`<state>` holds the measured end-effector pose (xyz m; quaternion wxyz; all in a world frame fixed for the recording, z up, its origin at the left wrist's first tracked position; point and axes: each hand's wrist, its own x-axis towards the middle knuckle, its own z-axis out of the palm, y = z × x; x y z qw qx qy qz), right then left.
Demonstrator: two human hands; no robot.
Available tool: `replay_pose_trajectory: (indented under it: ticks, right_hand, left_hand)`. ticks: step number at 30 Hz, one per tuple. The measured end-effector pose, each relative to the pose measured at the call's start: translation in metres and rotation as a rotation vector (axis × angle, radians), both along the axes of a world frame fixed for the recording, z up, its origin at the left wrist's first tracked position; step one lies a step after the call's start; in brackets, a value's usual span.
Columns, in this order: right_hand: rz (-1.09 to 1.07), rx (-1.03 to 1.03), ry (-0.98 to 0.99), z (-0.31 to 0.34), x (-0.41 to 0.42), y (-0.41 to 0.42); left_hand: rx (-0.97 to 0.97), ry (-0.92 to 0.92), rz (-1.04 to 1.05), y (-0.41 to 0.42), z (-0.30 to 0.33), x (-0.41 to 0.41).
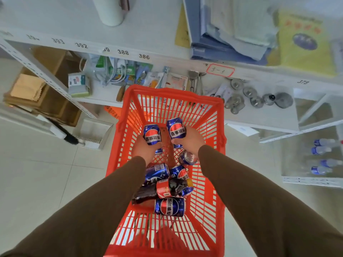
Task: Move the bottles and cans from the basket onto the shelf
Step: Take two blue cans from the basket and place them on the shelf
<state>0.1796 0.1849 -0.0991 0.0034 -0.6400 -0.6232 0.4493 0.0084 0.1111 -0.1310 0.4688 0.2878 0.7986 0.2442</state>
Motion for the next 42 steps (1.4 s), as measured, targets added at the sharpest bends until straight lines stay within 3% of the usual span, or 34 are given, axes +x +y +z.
replay_pose_trajectory:
  ticks: [9, 16, 24, 31, 36, 42]
  right_hand:
    - [-0.282, 0.278, 0.194, 0.120, 0.037, -0.064]
    - [-0.629, 0.474, 0.254, 0.214, 0.126, -0.167]
    - [-1.004, 0.657, 0.221, 0.283, 0.283, -0.346]
    - [-1.305, 0.776, 0.098, 0.300, 0.444, -0.542]
    - [-1.481, 0.822, -0.020, 0.307, 0.544, -0.679]
    - [-1.669, 0.855, -0.103, 0.309, 0.633, -0.793]
  left_hand:
    - [0.300, 0.007, -0.171, -0.013, 0.130, 0.018]
    - [0.503, -0.041, -0.447, -0.053, 0.225, 0.103]
    - [0.623, -0.165, -0.819, -0.144, 0.290, 0.289]
    - [0.708, -0.348, -1.132, -0.290, 0.315, 0.494]
    - [0.645, -0.538, -1.297, -0.414, 0.319, 0.627]
    - [0.623, -0.594, -1.440, -0.529, 0.324, 0.744]
